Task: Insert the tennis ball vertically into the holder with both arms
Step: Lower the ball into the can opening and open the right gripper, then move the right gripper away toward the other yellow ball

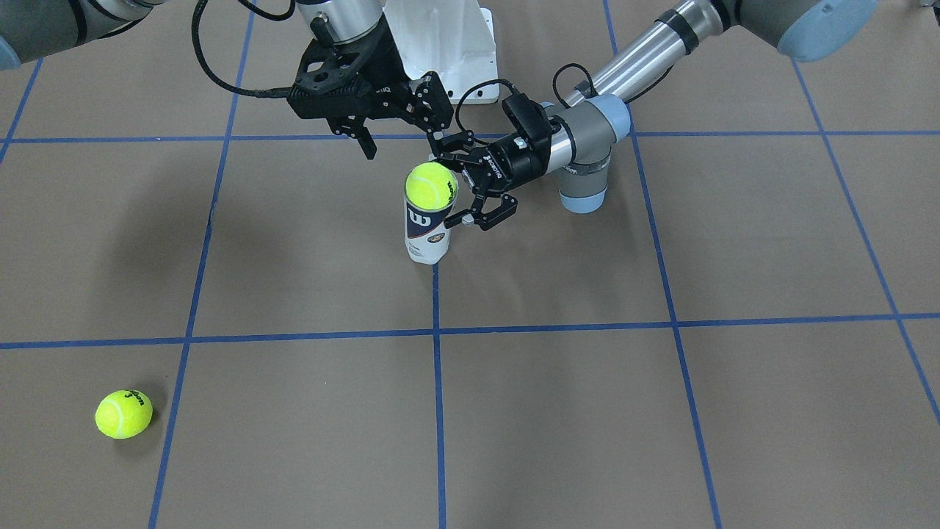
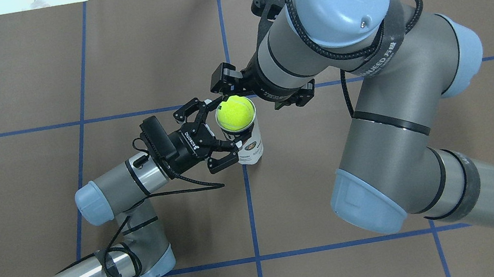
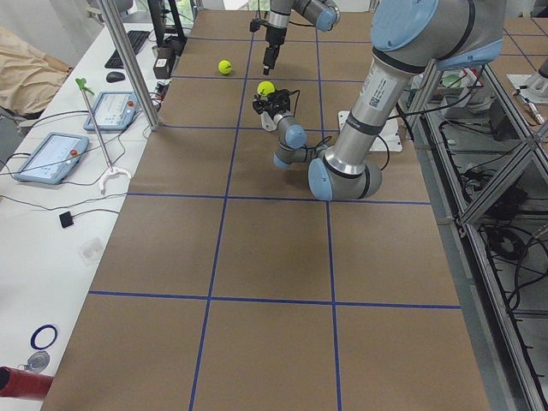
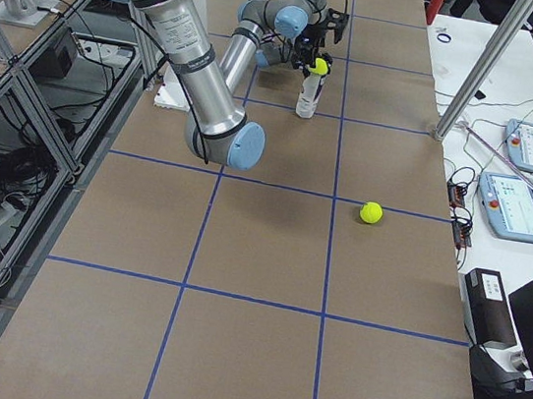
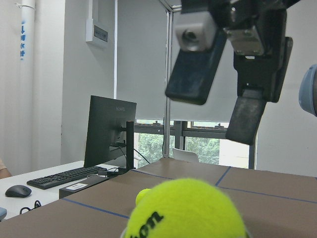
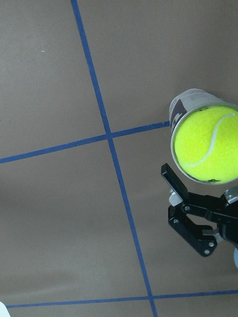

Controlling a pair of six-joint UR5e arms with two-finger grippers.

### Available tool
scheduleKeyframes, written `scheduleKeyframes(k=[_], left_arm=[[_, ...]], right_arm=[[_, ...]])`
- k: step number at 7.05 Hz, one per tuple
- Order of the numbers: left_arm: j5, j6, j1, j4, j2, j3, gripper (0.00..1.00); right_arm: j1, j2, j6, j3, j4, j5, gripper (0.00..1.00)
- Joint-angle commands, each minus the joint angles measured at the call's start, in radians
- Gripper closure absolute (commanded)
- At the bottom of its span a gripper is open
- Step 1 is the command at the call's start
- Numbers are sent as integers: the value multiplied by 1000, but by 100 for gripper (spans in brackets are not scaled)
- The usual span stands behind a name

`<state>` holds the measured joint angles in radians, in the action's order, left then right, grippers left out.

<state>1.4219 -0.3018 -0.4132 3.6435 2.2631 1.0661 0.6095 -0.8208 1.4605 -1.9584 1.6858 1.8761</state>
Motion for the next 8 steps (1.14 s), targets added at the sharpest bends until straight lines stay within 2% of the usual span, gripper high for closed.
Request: scheduleKeyframes(k=[1, 4, 6, 8], left_arm=[[0, 1, 4, -9, -2, 0, 2], [0, 15, 5, -14, -2, -1, 2], [2, 39, 5, -16, -4, -5, 2], [2, 41, 7, -19, -4, -5, 2]], right_arm=[[7, -9, -12, 0, 0, 2, 1], [48, -73, -133, -27, 0, 15, 1], [85, -141, -286, -25, 0, 21, 1], [210, -211, -501, -4, 2, 113, 1]])
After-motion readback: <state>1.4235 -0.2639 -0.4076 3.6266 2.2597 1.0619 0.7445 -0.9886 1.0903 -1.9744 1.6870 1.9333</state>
